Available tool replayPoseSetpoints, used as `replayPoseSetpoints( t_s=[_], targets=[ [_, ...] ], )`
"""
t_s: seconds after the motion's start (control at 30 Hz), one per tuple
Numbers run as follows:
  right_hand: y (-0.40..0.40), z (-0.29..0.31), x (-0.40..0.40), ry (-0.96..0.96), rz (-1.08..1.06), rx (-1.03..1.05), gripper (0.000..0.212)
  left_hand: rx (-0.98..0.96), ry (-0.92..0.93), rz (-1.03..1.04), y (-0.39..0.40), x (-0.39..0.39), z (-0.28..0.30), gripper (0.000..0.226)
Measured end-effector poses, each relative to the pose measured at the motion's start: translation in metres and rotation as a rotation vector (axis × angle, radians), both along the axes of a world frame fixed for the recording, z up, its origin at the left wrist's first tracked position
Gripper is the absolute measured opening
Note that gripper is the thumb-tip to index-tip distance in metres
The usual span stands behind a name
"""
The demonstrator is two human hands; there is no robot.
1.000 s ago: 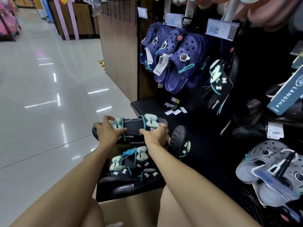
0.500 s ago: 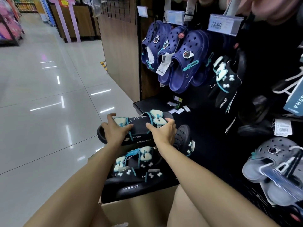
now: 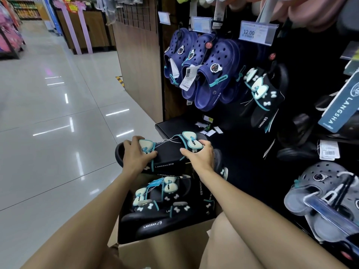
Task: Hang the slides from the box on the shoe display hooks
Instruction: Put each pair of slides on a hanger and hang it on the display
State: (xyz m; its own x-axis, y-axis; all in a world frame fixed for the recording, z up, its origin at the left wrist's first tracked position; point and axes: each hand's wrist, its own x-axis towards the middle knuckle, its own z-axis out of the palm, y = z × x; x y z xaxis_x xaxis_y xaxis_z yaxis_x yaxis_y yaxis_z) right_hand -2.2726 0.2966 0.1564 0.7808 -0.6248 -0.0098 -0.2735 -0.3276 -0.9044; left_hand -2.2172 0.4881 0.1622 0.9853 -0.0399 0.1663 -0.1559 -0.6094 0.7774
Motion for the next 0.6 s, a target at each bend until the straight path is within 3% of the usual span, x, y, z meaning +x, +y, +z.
replayPoseSetpoints(
  t_s=[0.17,0.33,0.6],
  targets=[
    [-0.006,0.001,-0.001,0.013,0.026,-0.054,0.073,0.067,0.036,-0.074,0.009,0.005,0.0,0.062],
    [-0.021,0.0,-0.009,0.068,0.186,-0.278,0.073,0.196,0.038,-0.162,0.032,0.006,-0.006,0.066],
    [-0.018,0.0,-0.011,0.064,0.402,-0.347,0.075,0.152,0.098,-0.276,0.06,0.013,-0.006,0.071]
  ],
)
